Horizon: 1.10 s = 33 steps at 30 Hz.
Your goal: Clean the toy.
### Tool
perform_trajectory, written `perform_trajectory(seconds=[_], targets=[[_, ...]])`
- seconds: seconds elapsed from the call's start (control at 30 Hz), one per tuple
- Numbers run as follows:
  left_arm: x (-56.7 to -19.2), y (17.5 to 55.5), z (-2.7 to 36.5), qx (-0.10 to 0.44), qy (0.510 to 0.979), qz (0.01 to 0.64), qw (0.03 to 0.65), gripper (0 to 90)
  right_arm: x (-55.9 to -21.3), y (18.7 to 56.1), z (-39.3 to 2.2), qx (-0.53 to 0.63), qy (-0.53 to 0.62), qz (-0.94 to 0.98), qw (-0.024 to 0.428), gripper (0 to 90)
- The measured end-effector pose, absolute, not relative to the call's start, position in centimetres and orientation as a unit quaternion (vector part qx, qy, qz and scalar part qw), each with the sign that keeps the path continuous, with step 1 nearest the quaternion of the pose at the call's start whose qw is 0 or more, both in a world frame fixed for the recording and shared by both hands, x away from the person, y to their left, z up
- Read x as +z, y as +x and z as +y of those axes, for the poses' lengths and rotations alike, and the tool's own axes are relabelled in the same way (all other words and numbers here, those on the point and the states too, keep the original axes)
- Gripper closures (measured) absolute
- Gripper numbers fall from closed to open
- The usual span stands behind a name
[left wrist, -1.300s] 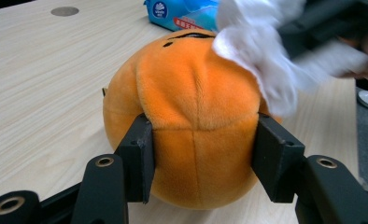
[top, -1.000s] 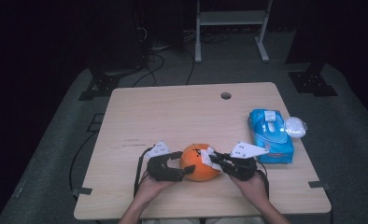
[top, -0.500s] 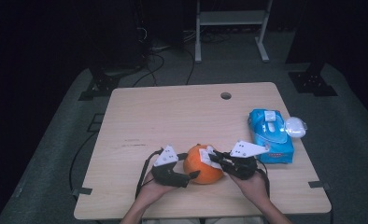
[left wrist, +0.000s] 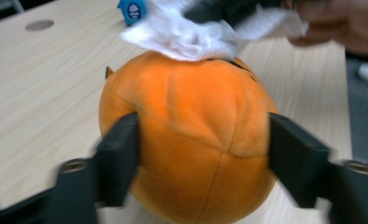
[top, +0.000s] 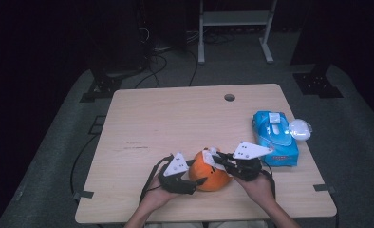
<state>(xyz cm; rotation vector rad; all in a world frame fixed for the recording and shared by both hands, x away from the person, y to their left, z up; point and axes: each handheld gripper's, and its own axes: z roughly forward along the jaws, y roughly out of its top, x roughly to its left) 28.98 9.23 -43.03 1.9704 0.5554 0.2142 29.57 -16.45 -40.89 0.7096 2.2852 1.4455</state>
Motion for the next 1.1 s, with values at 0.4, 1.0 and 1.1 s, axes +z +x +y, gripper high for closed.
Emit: perform_trajectory(seconds=[0.4, 1.0, 1.1], targets=[[-42.6, 27.9, 8.4, 0.116, 0.842, 0.191, 0.491, 38.3, -39.7, 27.5, -14.2, 0.518, 0.203, 0.814, 0.163, 81.8], [-42.9, 28.0, 8.5, 0.105, 0.844, 0.172, 0.497, 37.1, -40.5, 29.3, -16.3, 0.501, 0.242, 0.812, 0.174, 81.9], [-42.9, 28.5, 8.5, 0.077, 0.833, 0.199, 0.511, 26.8, -41.0, 29.9, -17.0, 0.49, 0.262, 0.816, 0.157, 81.9]])
